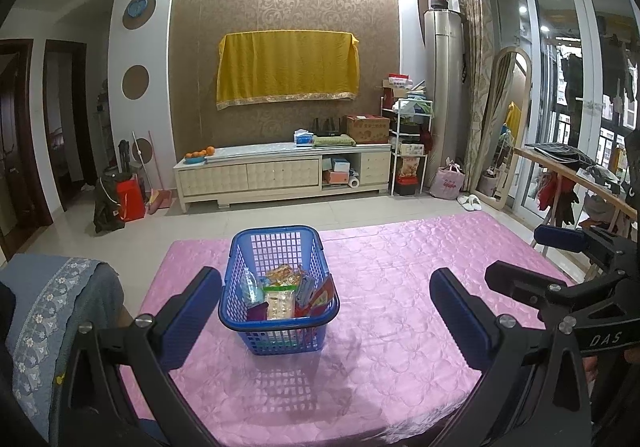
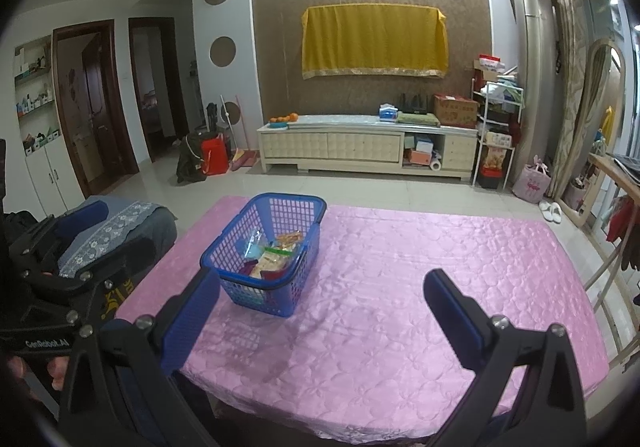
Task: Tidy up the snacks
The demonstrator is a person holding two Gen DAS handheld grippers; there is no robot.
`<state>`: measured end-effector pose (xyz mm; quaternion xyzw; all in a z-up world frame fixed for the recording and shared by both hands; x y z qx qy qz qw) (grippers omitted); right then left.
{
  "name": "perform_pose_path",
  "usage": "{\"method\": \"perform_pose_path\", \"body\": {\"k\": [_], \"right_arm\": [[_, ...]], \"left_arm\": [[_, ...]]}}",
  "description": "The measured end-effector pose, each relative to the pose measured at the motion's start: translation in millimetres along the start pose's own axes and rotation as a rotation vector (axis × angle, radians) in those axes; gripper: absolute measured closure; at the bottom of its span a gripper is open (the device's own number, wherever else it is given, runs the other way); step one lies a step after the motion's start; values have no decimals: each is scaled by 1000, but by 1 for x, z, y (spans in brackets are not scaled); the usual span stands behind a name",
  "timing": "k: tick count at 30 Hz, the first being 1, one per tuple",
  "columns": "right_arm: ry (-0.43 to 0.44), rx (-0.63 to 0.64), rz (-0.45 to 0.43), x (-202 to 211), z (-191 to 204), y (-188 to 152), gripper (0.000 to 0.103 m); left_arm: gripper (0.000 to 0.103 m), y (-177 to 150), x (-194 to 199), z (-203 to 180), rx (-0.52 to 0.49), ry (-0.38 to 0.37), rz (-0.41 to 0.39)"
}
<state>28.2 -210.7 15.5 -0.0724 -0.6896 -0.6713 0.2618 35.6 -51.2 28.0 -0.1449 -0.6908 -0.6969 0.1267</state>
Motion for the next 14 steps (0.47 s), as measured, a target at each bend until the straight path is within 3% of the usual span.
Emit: {"method": "perform_pose_path", "body": {"k": [14], "right_arm": [[-4,1,7,1,-2,-2,0]], "left_arm": [[0,-3,1,-2,-5,-12,10]]}}
Point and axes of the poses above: each gripper's, at about its wrist camera, not at the fingertips, and x roughly against the way its jaws point, z to its left, y to its top, the point moved 6 cm from there along -x, roughly the way its jaws point, and after that the axes turned 3 degrees about -z, right-handed, at the moved point
